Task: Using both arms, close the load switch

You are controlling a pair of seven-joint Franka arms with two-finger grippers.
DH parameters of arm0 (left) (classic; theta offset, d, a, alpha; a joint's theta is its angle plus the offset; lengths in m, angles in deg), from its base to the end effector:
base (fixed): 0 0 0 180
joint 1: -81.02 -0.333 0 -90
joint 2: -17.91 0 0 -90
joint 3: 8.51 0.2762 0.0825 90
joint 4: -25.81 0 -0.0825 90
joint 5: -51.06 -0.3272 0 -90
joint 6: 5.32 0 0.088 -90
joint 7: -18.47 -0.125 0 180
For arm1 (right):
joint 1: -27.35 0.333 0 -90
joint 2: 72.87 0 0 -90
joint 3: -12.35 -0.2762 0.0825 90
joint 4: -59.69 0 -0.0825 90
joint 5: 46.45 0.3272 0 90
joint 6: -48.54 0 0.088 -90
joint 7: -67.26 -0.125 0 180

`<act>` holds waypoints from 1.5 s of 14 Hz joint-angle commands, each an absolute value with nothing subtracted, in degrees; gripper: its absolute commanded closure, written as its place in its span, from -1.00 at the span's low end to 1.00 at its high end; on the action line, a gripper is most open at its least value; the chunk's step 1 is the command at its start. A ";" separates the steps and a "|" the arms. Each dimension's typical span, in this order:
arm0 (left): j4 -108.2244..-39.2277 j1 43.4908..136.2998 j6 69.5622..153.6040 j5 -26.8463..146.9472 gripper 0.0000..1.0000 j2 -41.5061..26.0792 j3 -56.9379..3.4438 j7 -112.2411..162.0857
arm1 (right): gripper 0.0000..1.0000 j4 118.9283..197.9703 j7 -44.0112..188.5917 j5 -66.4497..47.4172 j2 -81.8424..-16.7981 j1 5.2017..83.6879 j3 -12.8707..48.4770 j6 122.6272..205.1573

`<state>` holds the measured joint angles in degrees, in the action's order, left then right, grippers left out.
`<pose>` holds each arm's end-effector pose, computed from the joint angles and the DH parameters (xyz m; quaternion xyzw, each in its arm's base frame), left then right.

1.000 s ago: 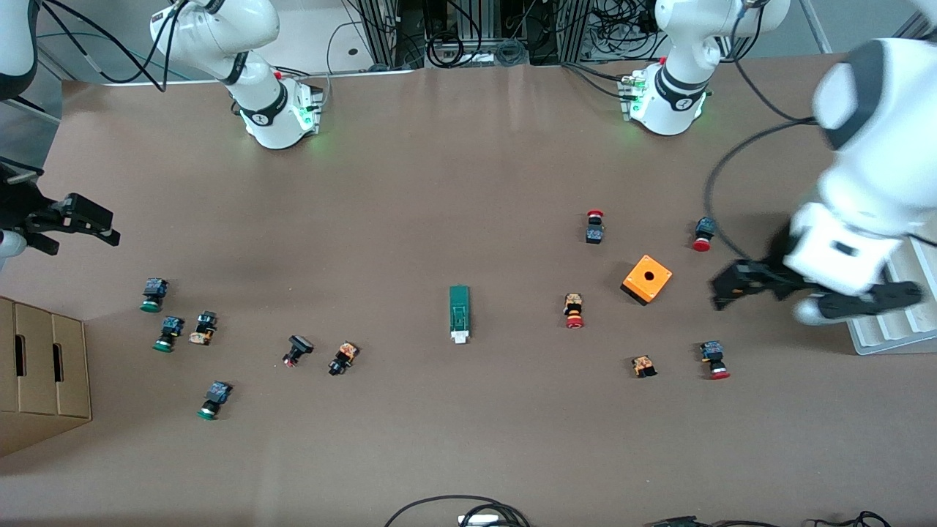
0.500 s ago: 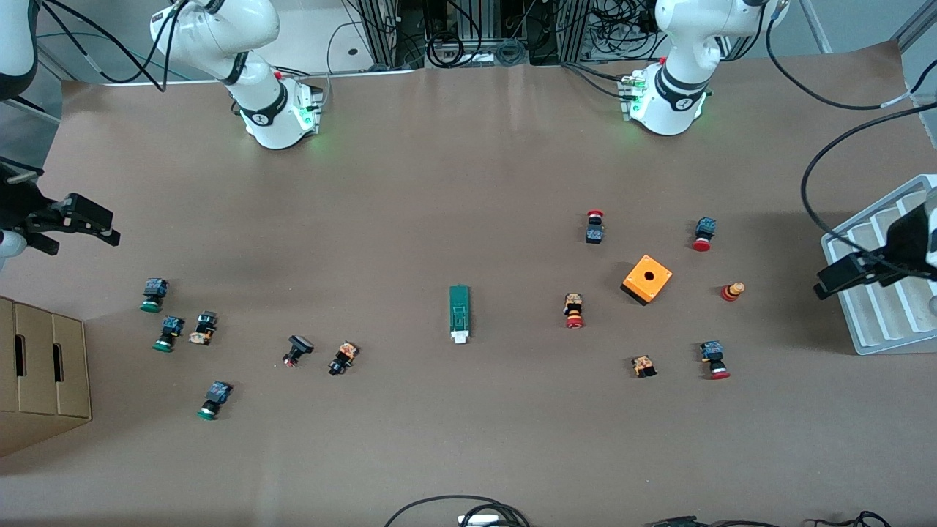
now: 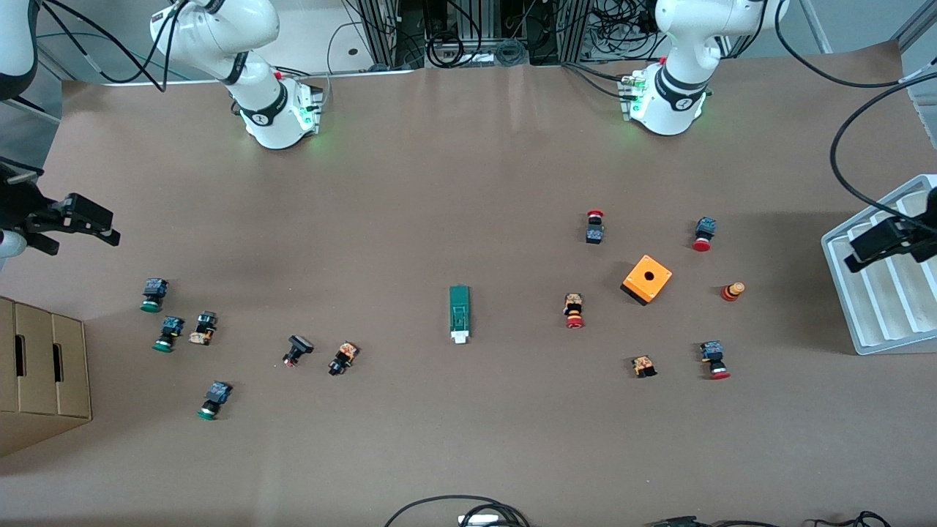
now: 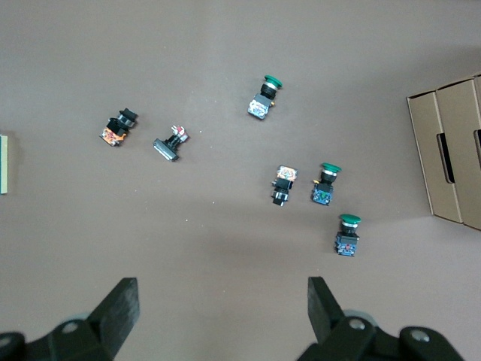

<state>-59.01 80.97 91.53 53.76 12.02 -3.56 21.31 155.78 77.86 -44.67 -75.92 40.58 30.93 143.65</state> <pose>0.5380 0.0394 0.5631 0.9960 0.0693 0.0541 0.0181 0.4897 -0.0458 0.5552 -0.9986 -0.0447 -0.0198 0.0214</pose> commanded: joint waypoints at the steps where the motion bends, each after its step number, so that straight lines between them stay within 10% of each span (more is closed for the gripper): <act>1: -60.15 80.67 91.36 54.57 -1.00 13.07 -3.85 19.61 | -1.00 155.40 78.16 -45.22 -76.30 40.88 30.99 142.75; 21: -57.95 80.14 85.49 51.34 -1.00 11.14 -3.76 19.00 | -1.00 155.40 78.24 -45.22 -76.30 40.79 30.99 142.84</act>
